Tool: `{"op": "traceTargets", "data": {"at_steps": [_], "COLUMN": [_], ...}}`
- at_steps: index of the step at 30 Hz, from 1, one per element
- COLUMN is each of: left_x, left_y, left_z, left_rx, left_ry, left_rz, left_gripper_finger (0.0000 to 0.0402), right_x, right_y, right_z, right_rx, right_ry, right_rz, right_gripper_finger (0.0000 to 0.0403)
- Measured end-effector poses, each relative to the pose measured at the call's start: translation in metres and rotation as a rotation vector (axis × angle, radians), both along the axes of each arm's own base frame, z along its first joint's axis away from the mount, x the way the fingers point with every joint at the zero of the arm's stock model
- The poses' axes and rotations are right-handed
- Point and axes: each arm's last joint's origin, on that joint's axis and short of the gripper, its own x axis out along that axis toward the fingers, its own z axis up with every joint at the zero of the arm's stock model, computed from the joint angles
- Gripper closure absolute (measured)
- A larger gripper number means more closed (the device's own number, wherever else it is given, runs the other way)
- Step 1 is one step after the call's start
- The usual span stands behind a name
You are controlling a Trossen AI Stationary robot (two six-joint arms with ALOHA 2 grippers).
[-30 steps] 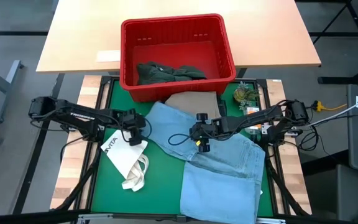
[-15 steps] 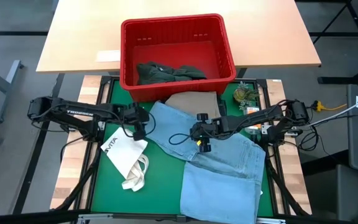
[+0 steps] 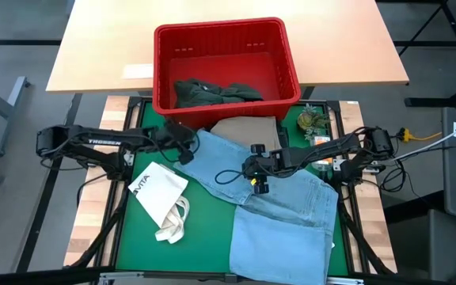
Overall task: Fold laundry
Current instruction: Fold the blue pants
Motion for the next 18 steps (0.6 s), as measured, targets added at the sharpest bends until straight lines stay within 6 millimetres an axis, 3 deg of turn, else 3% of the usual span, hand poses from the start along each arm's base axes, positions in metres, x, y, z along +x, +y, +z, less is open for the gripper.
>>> {"op": "traceTargets", "data": {"at_steps": [12,15,18], "left_x": [-0.021,-0.024,-0.021], "left_y": [0.002,0.006,0.007], "left_z": [-0.052,-0.055,-0.046], "left_rx": [-0.031,-0.027,-0.059], "left_ry": [0.007,0.037,-0.010], "left_rz": [0.073,0.107,0.102], "left_gripper_finger": [0.0278,0.0278,0.0278], "right_x": [0.000,0.000,0.000], "right_y": [0.000,0.000,0.000], "right_z": [0.000,0.000,0.000], "right_rx": [0.001,0.001,0.001], "right_ry": [0.000,0.001,0.006], "right_rz": [0.000,0.001,0.001], "right_gripper_finger": [0.0242,0.0242,0.0242]}}
